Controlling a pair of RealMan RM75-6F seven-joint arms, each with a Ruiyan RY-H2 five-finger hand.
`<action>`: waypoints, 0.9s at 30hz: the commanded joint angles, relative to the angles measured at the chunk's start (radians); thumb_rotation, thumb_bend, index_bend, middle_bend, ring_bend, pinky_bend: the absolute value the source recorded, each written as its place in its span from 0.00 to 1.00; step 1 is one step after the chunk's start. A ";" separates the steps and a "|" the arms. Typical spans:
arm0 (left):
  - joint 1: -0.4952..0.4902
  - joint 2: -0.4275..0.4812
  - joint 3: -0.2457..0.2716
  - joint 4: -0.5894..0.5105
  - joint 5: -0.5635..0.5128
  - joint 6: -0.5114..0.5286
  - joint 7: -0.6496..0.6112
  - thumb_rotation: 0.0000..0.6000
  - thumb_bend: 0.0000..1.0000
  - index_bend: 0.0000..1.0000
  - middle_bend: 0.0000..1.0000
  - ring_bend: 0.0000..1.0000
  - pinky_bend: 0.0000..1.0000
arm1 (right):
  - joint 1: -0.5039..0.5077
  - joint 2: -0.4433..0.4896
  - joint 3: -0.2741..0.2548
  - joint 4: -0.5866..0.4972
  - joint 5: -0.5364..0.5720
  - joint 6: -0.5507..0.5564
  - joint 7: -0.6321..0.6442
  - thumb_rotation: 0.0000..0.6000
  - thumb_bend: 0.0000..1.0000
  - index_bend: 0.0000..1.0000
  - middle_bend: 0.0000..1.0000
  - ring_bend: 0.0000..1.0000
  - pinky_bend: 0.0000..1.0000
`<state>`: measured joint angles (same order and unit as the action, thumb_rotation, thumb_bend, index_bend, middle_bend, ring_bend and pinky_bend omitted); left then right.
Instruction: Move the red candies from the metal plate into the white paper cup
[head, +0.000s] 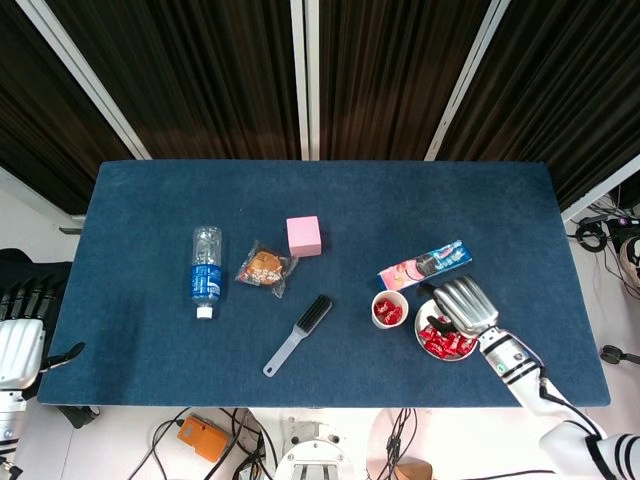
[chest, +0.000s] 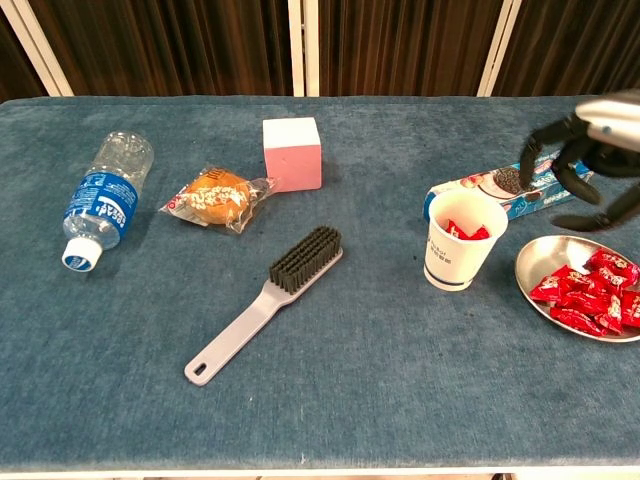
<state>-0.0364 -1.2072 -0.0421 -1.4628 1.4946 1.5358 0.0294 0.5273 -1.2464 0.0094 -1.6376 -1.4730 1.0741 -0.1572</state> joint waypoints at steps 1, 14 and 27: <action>0.000 0.000 0.001 -0.002 0.001 0.000 0.004 1.00 0.00 0.10 0.06 0.00 0.00 | -0.014 0.001 -0.033 0.032 0.004 -0.033 0.008 1.00 0.42 0.51 0.80 0.94 1.00; 0.003 0.010 0.001 -0.024 -0.001 0.005 0.023 1.00 0.00 0.10 0.06 0.00 0.00 | 0.007 -0.084 -0.044 0.145 0.010 -0.118 0.021 1.00 0.42 0.53 0.80 0.94 1.00; 0.006 0.009 0.002 -0.021 -0.004 0.005 0.020 1.00 0.00 0.10 0.06 0.00 0.00 | 0.016 -0.100 -0.041 0.162 0.024 -0.147 0.012 1.00 0.42 0.55 0.80 0.95 1.00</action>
<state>-0.0308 -1.1986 -0.0401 -1.4838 1.4906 1.5411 0.0498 0.5430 -1.3461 -0.0323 -1.4753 -1.4489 0.9270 -0.1452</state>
